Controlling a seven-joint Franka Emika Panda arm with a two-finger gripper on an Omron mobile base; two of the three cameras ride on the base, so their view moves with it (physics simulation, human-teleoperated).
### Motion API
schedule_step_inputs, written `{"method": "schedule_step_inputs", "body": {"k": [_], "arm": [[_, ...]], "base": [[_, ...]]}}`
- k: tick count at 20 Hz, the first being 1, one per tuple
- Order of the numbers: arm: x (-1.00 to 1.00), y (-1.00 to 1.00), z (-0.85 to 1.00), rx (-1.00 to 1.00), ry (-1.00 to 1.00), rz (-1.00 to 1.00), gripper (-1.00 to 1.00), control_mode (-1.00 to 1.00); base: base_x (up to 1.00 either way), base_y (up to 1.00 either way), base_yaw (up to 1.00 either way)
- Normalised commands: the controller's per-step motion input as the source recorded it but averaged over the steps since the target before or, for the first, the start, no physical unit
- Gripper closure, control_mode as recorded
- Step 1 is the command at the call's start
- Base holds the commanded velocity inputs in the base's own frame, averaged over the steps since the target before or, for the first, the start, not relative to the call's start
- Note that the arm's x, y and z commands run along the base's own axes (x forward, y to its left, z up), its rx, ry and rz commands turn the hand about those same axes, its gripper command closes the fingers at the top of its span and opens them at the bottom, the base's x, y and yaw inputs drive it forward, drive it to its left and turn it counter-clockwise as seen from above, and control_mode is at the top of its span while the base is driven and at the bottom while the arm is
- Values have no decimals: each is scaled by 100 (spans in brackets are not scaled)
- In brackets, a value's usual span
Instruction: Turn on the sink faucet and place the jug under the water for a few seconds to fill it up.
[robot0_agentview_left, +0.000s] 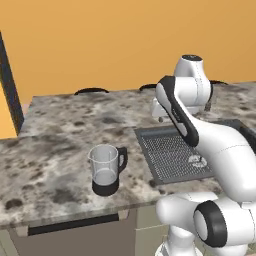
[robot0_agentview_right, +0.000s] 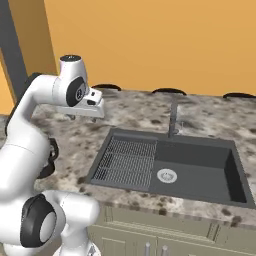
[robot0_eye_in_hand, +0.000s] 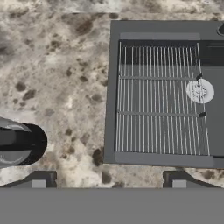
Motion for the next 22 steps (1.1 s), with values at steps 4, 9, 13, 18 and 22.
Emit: {"method": "schedule_step_inputs", "body": {"k": [4,9,13,18,22], "arm": [[0,0,0,0,0,0,-100,100],[0,0,0,0,0,0,-100,100],[0,0,0,0,0,0,-100,100],[0,0,0,0,0,0,-100,100],[0,0,0,0,0,0,-100,100]], "base": [[0,-100,0],[26,-79,0],[21,-42,-3],[34,-1,-15],[46,0,-9]]}}
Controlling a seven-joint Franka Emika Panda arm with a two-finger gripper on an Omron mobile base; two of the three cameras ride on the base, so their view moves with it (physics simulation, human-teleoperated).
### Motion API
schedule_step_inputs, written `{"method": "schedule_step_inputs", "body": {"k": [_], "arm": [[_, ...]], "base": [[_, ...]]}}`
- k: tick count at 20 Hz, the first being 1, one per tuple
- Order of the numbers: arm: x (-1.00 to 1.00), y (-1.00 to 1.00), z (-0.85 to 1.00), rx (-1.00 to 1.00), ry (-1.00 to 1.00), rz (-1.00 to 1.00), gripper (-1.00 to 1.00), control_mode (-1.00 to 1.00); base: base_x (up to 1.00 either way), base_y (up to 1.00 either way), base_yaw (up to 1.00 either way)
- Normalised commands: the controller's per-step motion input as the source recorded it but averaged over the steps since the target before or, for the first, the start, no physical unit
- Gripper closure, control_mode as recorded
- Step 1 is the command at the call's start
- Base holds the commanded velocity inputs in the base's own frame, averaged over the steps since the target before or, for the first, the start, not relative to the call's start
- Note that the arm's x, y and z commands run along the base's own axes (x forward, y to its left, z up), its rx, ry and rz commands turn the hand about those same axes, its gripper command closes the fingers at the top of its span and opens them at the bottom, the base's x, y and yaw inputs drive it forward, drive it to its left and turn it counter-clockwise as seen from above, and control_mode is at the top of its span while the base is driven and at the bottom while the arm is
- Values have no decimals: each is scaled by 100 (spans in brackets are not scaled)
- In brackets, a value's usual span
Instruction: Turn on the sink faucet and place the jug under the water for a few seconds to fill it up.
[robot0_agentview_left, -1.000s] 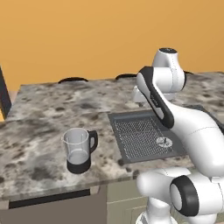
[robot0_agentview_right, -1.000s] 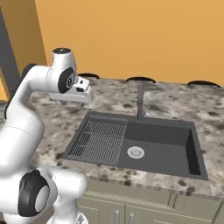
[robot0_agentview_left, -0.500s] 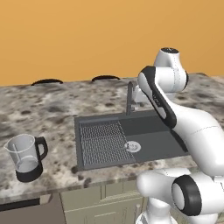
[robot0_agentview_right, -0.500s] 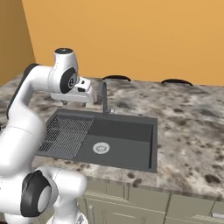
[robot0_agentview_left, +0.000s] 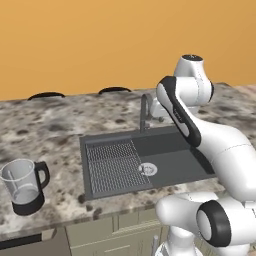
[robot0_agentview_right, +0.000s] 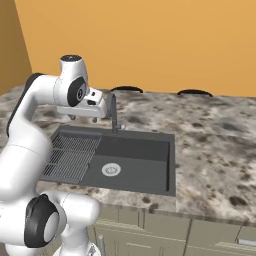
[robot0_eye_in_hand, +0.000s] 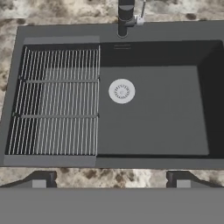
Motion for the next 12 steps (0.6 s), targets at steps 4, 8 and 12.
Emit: {"method": "schedule_step_inputs", "body": {"k": [4,8,12], "arm": [[0,0,0,0,0,0,-100,100],[0,0,0,0,0,0,-100,100],[0,0,0,0,0,0,-100,100]], "base": [[45,0,-2],[37,0,0],[32,0,0]]}}
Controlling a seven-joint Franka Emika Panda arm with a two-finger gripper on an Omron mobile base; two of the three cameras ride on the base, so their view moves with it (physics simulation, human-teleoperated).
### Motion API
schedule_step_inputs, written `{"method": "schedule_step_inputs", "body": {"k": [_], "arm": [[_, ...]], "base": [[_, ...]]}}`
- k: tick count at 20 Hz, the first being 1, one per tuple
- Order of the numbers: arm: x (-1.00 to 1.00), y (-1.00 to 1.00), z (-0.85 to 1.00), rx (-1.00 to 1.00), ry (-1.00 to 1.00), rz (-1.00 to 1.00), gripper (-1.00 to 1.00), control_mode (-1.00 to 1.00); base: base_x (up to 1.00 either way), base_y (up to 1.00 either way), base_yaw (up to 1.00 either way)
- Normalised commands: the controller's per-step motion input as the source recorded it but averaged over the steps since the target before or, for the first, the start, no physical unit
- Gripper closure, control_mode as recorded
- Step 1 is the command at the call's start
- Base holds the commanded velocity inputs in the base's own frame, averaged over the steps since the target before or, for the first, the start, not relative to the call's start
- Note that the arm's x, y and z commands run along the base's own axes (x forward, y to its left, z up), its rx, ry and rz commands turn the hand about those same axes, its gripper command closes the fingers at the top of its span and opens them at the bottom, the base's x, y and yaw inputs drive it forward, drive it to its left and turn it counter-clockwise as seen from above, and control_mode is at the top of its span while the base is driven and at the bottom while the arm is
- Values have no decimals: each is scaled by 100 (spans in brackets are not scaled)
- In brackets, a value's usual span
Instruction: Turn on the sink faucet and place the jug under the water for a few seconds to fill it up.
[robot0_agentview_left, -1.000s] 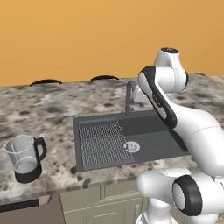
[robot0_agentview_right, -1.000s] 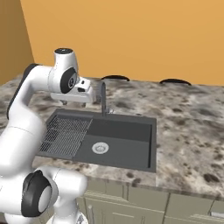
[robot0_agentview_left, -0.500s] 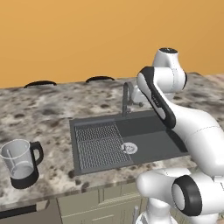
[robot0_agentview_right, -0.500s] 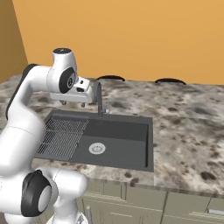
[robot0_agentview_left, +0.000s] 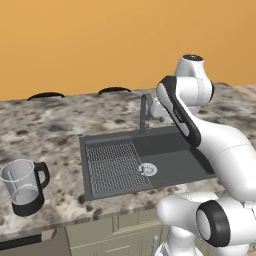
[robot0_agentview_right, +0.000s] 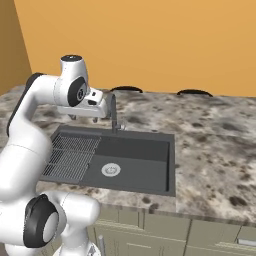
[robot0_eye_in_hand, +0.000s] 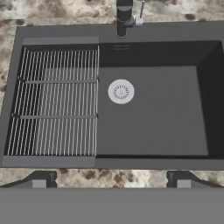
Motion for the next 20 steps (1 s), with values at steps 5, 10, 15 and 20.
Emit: {"method": "schedule_step_inputs", "body": {"k": [5,10,15,20], "arm": [[0,0,0,0,0,0,-100,100],[2,-2,0,0,0,0,-100,-100],[73,-73,-11,14,-22,29,-100,-100],[84,-95,-37,20,-46,42,-100,-100]], "base": [[21,-4,4],[3,-2,1],[0,0,0],[0,0,0]]}}
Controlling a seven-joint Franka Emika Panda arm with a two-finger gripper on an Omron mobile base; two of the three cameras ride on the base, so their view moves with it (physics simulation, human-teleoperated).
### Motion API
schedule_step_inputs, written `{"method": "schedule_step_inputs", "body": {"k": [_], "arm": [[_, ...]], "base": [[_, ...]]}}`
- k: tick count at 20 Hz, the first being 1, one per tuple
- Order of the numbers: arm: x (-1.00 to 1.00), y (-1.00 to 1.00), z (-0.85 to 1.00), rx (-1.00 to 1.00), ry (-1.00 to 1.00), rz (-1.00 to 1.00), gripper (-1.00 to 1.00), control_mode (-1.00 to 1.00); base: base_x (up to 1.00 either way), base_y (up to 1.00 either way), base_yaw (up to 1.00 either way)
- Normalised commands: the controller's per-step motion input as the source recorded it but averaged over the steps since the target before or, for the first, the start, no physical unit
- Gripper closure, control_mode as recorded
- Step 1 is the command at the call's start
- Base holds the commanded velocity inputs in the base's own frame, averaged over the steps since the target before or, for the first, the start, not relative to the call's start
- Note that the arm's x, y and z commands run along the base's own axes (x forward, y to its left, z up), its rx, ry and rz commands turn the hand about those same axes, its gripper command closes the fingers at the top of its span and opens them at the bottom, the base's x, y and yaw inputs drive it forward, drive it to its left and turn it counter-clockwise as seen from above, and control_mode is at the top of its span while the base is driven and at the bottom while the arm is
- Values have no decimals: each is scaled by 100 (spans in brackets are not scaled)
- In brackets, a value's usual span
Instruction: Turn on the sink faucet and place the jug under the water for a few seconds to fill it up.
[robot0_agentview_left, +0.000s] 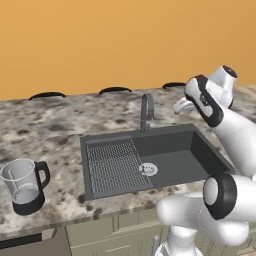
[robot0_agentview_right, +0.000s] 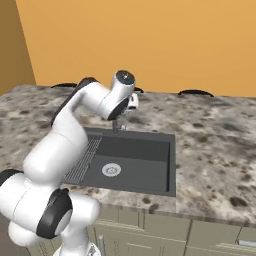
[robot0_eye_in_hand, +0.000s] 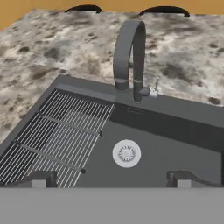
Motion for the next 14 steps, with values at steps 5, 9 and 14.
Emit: {"method": "schedule_step_inputs", "body": {"k": [5,9,14], "arm": [[88,-75,-60,18,-18,33,-100,-100],[74,-69,-61,26,1,21,-100,-100],[41,-15,-37,18,-9,18,-100,-100]], "base": [[0,0,0],[0,0,0],[0,0,0]]}}
